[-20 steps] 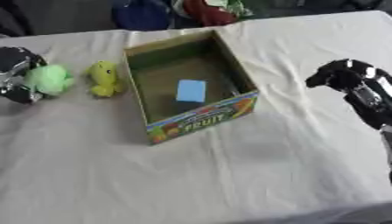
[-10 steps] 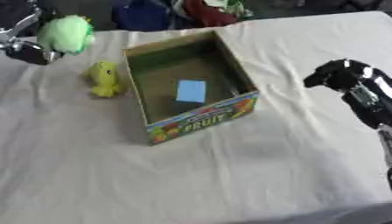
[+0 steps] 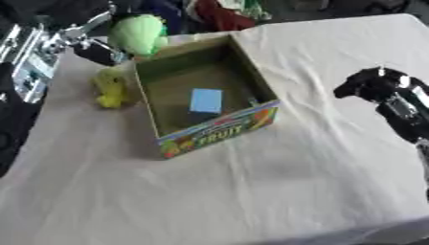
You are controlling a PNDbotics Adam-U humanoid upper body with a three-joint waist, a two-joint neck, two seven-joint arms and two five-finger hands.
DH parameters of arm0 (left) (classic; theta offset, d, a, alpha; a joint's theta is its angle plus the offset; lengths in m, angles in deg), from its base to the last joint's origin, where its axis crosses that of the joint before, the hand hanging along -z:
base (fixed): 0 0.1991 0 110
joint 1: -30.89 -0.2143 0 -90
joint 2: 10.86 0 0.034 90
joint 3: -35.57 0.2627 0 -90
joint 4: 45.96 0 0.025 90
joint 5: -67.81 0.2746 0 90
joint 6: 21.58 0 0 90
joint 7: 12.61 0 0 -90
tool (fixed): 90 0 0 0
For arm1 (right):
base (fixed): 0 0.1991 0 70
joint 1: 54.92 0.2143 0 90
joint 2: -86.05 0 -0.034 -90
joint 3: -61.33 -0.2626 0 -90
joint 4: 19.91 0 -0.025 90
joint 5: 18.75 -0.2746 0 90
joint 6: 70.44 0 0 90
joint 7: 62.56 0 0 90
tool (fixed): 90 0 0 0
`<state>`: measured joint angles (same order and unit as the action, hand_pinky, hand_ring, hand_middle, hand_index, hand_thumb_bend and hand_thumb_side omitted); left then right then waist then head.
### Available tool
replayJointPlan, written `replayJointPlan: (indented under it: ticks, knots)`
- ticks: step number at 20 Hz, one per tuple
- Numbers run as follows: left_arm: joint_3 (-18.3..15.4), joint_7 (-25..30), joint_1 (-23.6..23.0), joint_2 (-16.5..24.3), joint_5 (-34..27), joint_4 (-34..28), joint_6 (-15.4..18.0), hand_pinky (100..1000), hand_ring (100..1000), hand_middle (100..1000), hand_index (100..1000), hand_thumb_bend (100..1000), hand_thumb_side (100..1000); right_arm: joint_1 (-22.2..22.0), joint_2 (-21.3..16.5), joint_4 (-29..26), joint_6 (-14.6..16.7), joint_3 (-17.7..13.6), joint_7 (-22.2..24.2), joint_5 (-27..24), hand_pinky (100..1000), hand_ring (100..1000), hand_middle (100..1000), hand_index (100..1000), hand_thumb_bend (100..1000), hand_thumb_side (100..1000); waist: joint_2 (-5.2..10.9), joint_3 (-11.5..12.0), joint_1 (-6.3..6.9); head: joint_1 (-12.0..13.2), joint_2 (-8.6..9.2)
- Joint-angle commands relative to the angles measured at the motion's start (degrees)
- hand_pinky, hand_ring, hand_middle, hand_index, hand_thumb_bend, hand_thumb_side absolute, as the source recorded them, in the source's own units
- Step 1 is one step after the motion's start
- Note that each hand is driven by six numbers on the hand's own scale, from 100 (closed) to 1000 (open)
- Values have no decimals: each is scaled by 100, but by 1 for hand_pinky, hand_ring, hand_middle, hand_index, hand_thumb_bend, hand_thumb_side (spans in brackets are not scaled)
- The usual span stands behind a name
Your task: Pick up objects on the table and place them in the box.
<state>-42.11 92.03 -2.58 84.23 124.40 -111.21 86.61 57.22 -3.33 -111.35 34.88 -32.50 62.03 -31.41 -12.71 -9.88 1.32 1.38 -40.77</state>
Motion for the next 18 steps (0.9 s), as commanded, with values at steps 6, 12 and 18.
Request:
replayJointPlan:
  ticks: [6,12,18]
  knots:
    - [70,-79,114,-366,425,363,195,628,555,533,760,363,265,75,-53,-25,13,15,64,-3,735,717,619,743,100,664,81,-76,-9,61,-9]
    - [104,-130,52,-498,675,520,256,674,602,590,802,490,354,75,-41,-23,9,18,78,3,735,718,619,743,100,664,66,-85,-10,59,-6]
    - [92,-189,9,-406,503,366,260,723,659,654,842,726,538,76,-42,-24,4,3,73,6,735,718,619,743,100,663,60,-57,-3,29,8]
